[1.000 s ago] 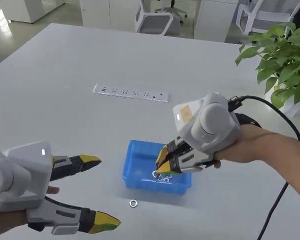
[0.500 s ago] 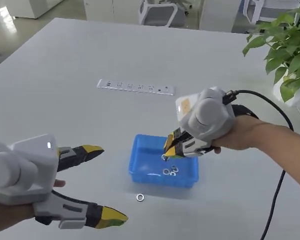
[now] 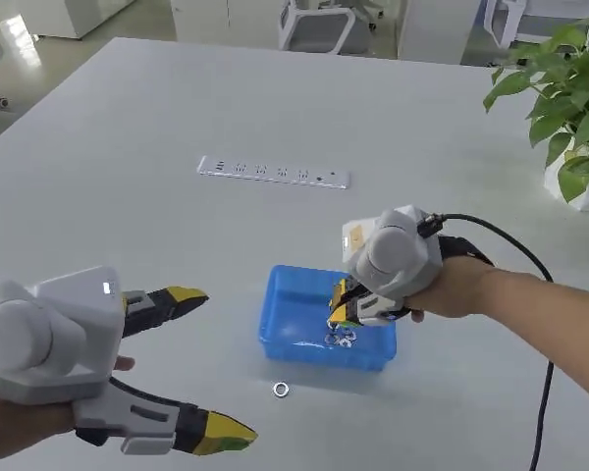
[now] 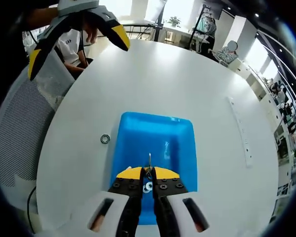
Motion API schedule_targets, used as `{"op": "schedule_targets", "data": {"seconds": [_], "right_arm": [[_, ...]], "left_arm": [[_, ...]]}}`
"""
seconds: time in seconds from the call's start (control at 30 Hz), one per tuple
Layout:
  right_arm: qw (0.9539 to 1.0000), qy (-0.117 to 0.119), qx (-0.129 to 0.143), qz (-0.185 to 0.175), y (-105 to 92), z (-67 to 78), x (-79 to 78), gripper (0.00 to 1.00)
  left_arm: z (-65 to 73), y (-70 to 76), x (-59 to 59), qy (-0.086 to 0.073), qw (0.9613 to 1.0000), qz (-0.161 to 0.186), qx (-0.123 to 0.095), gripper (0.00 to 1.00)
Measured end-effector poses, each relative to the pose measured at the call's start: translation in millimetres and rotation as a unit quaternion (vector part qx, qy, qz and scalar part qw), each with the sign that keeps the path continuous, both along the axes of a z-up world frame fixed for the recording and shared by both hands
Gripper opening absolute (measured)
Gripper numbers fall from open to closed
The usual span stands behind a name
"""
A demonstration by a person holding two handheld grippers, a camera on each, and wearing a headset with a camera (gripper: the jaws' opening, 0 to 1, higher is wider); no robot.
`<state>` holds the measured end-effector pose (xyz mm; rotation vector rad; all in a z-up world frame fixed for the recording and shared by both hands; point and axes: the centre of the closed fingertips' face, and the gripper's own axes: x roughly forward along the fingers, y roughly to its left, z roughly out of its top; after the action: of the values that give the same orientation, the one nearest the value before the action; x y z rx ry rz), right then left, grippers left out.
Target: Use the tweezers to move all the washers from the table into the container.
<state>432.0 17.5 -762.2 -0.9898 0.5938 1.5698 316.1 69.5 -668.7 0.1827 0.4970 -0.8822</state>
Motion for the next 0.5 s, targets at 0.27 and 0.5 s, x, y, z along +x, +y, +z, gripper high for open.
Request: {"op": "schedule_targets", "data": {"seconds": [0.27,0.5], "right_arm": [[1.0,0.006,0.001,-0.002,3.5,-0.5,-1.1,0.08],[1.0,0.0,-0.003,0.008,4.4,-0.8,-3.5,0.08]], "left_arm": [[-0.7,-2.8,-3.9,0.004,1.0,-0.002,0.002,0.99],[-2.5,0.2,-5.4,0.006,1.0,0.0,0.003,0.98]]}}
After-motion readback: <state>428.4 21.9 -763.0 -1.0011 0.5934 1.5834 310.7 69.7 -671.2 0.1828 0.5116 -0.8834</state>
